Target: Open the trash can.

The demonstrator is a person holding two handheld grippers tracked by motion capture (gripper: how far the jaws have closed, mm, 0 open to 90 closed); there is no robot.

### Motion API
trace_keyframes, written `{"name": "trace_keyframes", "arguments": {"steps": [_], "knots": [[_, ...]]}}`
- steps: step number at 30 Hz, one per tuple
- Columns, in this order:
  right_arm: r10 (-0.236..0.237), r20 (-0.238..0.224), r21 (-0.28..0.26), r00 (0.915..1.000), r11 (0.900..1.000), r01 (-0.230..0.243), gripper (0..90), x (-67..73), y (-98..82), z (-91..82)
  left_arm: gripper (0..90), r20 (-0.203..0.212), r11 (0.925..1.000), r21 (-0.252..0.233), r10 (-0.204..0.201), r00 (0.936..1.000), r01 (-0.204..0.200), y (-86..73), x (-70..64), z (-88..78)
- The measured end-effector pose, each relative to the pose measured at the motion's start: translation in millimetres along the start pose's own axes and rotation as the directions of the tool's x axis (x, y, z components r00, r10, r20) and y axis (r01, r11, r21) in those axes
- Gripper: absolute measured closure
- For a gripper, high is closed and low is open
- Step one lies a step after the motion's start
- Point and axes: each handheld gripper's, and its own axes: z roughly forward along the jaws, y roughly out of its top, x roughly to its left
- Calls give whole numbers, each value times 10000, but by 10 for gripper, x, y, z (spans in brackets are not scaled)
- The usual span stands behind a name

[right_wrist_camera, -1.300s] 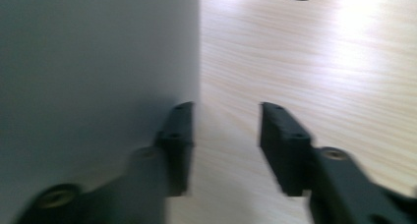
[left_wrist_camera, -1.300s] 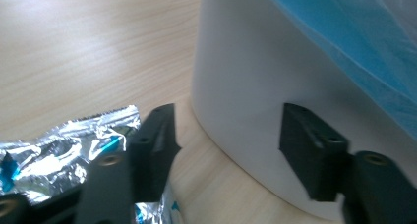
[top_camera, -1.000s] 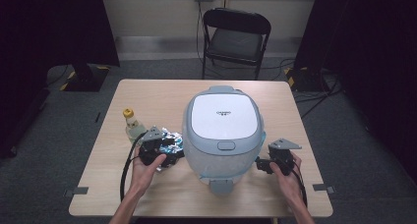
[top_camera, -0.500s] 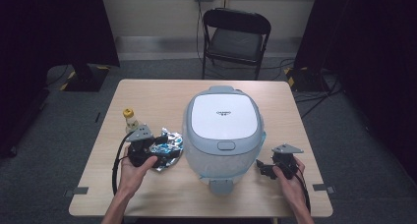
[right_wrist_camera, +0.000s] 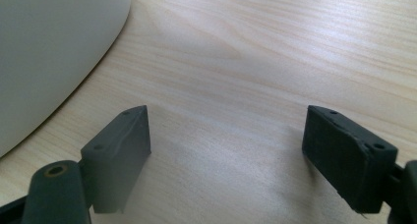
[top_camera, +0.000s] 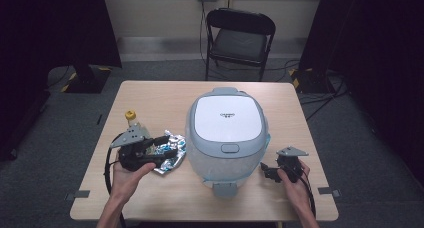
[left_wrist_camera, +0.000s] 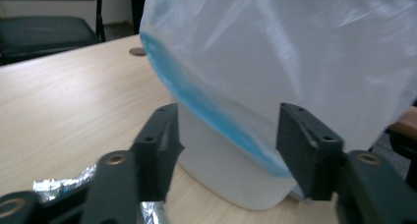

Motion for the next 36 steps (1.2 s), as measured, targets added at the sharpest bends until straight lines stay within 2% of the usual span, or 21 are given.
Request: {"name": "trace_keyframes", "arguments": {"steps": [3, 5, 9, 12, 17, 19, 21, 26, 27, 30, 32, 34, 36], "knots": [[3, 1, 1, 10000, 10000, -3, 173, 0, 0, 0, 535, 134, 9992, -295, 291, 9995, -286, 102, -68, -40], [-1, 2, 0, 10000, 10000, 1, 174, 0, 0, 0, 653, 154, 9958, -663, 638, 9978, -627, 175, -117, -77], [4, 0, 1, 10000, 10000, -4, 174, 0, 0, 0, 797, 505, 9927, -1030, 675, 9964, -621, 344, -205, -97], [3, -1, 1, 10000, 10000, -3, 174, 0, 0, 0, 889, 793, 9906, -1107, 894, 9928, -804, 451, -260, -69], [4, 0, 0, 10000, 10000, -4, 174, 0, 0, 0, 900, 1317, 9859, -1378, 1137, 9847, -954, 619, -381, 8], [4, -1, 0, 10000, 10000, -4, 173, 0, 0, 0, 900, 1560, 9849, -1486, 1125, 9813, -893, 677, -430, 52], [4, 0, 1, 10000, 10000, -4, 173, 0, 0, 0, 900, 1699, 9847, -1426, 1240, 9776, -1001, 724, -476, 97], [5, -1, 1, 10000, 10000, -5, 174, 0, 0, 0, 900, 2292, 9847, -1284, 1454, 9625, -1181, 824, -627, 289], [5, -2, 0, 10000, 10000, -5, 173, 0, 0, 0, 900, 2292, 9847, -1284, 1454, 9625, -1181, 824, -627, 289], [3, -1, 1, 10000, 10000, -3, 174, 0, 0, 0, 879, 2758, 9839, -1227, 1594, 9479, -1298, 873, -727, 434], [4, 0, 0, 10000, 10000, -4, 173, 0, 0, 0, 879, 2742, 9828, -983, 1779, 9451, -1565, 897, -793, 504], [1, -2, -2, 10000, 10000, -1, 174, 0, 0, 0, 879, 2878, 9813, -979, 1874, 9392, -1658, 914, -841, 537], [4, 0, 1, 10000, 10000, -4, 173, 0, 0, 0, 879, 2934, 9803, -914, 1945, 9360, -1751, 933, -873, 576]]}}
